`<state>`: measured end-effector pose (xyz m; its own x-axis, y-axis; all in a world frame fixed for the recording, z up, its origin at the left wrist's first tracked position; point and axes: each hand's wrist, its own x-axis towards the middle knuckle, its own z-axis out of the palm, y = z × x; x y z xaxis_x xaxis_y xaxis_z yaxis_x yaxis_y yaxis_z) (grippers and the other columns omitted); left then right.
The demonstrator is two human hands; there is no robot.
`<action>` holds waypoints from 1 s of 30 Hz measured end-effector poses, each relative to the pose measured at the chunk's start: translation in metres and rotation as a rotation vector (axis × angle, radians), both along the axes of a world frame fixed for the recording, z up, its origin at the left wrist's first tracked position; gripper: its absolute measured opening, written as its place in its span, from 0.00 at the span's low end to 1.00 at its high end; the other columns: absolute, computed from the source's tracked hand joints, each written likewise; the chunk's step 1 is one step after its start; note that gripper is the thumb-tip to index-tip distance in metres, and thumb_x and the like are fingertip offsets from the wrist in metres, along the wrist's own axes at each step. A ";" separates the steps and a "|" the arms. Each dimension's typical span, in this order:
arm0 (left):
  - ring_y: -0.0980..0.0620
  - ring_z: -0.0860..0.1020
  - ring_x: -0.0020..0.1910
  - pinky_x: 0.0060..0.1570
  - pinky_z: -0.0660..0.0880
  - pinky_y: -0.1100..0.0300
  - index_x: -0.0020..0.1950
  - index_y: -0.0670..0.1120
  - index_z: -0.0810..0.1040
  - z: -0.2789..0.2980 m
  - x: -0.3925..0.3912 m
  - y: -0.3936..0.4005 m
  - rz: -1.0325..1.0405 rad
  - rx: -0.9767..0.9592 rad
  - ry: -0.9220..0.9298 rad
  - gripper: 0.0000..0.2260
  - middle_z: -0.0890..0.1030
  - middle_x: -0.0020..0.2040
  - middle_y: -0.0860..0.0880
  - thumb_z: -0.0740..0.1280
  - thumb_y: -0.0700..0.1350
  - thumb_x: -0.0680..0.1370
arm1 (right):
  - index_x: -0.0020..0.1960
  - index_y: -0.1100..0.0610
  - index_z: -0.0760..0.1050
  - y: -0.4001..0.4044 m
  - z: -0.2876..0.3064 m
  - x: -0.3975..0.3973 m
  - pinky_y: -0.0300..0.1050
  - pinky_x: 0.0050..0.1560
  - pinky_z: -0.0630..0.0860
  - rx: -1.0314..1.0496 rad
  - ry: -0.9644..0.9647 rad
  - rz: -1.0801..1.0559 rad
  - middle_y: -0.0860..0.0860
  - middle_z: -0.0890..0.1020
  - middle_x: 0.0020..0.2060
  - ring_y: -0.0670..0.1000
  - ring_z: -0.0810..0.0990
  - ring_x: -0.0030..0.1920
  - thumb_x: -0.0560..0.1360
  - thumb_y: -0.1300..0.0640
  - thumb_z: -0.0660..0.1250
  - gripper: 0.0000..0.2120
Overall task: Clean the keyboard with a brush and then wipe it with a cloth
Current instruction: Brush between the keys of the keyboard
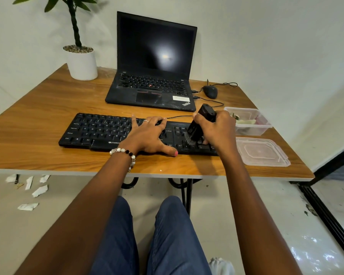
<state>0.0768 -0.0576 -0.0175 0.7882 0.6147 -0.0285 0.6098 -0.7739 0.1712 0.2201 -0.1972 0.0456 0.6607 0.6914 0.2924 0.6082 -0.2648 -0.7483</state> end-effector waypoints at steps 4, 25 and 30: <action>0.48 0.47 0.78 0.68 0.35 0.29 0.79 0.50 0.47 0.001 0.000 -0.001 0.002 0.002 0.002 0.57 0.49 0.79 0.52 0.60 0.80 0.60 | 0.44 0.58 0.78 -0.002 -0.014 -0.010 0.38 0.26 0.76 -0.018 -0.020 0.030 0.51 0.83 0.36 0.46 0.81 0.27 0.76 0.47 0.69 0.14; 0.45 0.46 0.78 0.63 0.31 0.25 0.79 0.50 0.45 0.018 0.038 -0.015 -0.118 -0.077 0.056 0.57 0.46 0.80 0.51 0.65 0.76 0.61 | 0.42 0.54 0.78 0.016 -0.011 0.043 0.45 0.28 0.80 0.107 0.268 -0.055 0.55 0.85 0.39 0.50 0.83 0.29 0.73 0.48 0.73 0.10; 0.44 0.47 0.78 0.64 0.32 0.26 0.79 0.50 0.44 0.016 0.046 -0.010 -0.109 -0.099 0.066 0.59 0.47 0.80 0.51 0.65 0.77 0.60 | 0.52 0.62 0.81 0.025 -0.008 0.064 0.42 0.37 0.75 -0.080 -0.112 -0.182 0.57 0.84 0.46 0.56 0.83 0.43 0.74 0.45 0.71 0.20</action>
<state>0.1228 -0.0677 -0.0012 0.8446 0.5171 -0.1385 0.5353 -0.8176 0.2120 0.2844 -0.1725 0.0373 0.7435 0.5874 0.3197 0.6227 -0.4337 -0.6513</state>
